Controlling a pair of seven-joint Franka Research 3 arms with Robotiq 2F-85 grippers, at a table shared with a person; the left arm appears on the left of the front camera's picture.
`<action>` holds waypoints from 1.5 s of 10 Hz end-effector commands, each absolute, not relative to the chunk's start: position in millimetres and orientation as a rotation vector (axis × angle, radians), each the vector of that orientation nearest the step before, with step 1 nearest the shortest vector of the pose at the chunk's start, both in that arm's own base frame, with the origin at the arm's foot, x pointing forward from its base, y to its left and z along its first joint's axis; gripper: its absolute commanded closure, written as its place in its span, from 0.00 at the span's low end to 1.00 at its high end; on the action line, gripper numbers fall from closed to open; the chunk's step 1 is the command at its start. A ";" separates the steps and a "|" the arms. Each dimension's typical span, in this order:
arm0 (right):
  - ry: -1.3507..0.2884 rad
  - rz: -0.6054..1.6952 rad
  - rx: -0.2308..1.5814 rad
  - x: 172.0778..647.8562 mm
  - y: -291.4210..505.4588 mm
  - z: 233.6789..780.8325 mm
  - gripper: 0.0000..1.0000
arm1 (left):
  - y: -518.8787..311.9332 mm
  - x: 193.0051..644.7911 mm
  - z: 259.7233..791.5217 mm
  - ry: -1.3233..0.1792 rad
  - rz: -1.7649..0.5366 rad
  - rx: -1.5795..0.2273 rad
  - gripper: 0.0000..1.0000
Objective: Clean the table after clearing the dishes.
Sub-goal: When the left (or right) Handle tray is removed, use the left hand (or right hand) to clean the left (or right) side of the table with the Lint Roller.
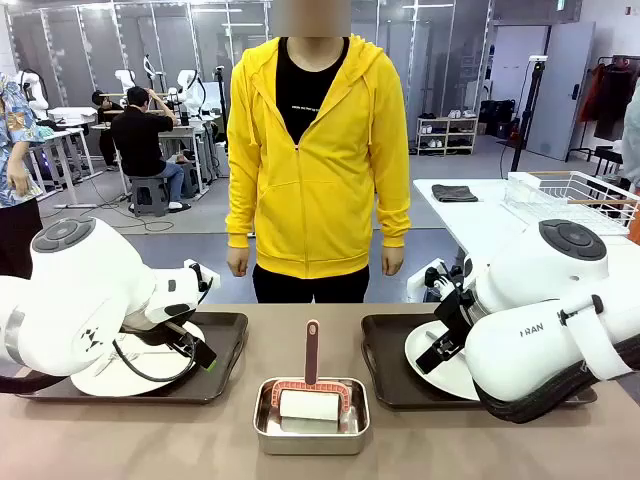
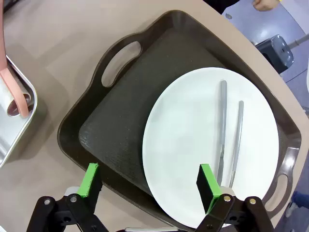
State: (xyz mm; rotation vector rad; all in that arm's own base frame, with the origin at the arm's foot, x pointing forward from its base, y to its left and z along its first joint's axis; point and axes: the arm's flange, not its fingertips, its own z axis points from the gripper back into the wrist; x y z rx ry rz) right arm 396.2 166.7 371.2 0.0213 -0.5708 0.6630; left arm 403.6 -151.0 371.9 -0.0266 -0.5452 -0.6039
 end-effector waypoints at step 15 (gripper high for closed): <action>-0.542 0.655 0.124 409.0 163.7 403.1 0.00 | -151.2 409.2 385.7 -0.487 -0.608 -0.139 0.00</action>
